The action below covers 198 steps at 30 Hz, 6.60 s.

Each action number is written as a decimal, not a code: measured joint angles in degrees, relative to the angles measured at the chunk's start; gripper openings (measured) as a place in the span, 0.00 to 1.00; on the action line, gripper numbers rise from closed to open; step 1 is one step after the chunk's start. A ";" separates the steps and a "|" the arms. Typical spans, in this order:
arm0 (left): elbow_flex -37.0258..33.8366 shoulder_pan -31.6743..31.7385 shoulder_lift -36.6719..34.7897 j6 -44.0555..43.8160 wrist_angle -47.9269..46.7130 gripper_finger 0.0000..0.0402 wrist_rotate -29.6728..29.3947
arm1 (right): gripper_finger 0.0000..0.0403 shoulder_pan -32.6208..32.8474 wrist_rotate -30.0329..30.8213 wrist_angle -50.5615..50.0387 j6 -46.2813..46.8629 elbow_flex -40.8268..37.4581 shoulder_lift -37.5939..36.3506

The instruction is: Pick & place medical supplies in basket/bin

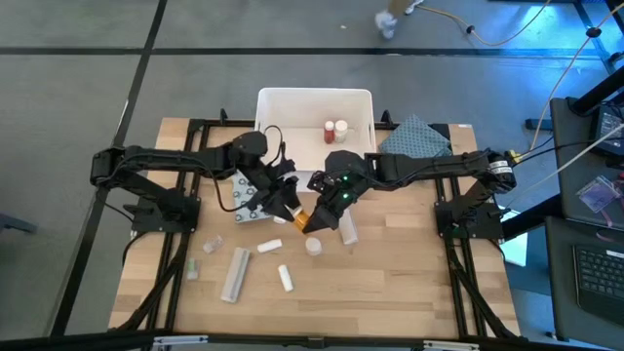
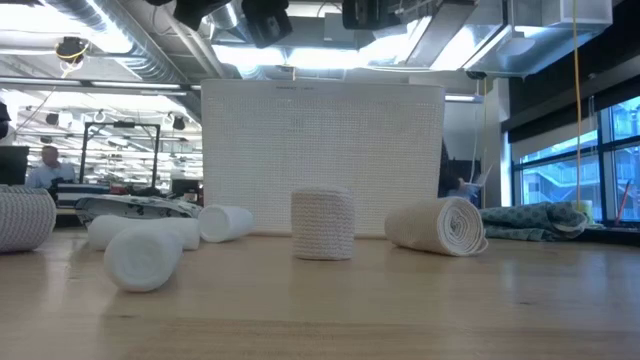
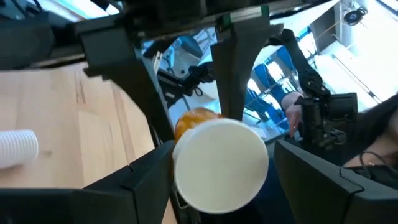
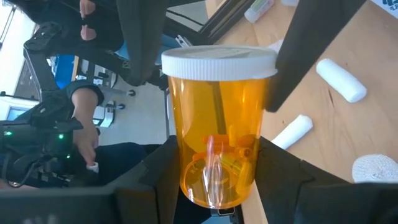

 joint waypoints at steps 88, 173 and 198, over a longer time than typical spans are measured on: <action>-0.14 0.80 2.49 -7.40 3.77 0.57 4.45 | 0.44 -0.70 -1.65 -0.63 -1.59 0.22 -0.17; 62.07 24.36 50.20 56.75 -74.83 0.51 -55.52 | 0.77 -27.76 47.10 -33.77 -24.09 0.04 -19.58; 62.09 23.51 52.94 58.68 -71.53 0.55 -54.80 | 0.77 -28.83 46.45 -33.35 -24.46 0.07 -19.58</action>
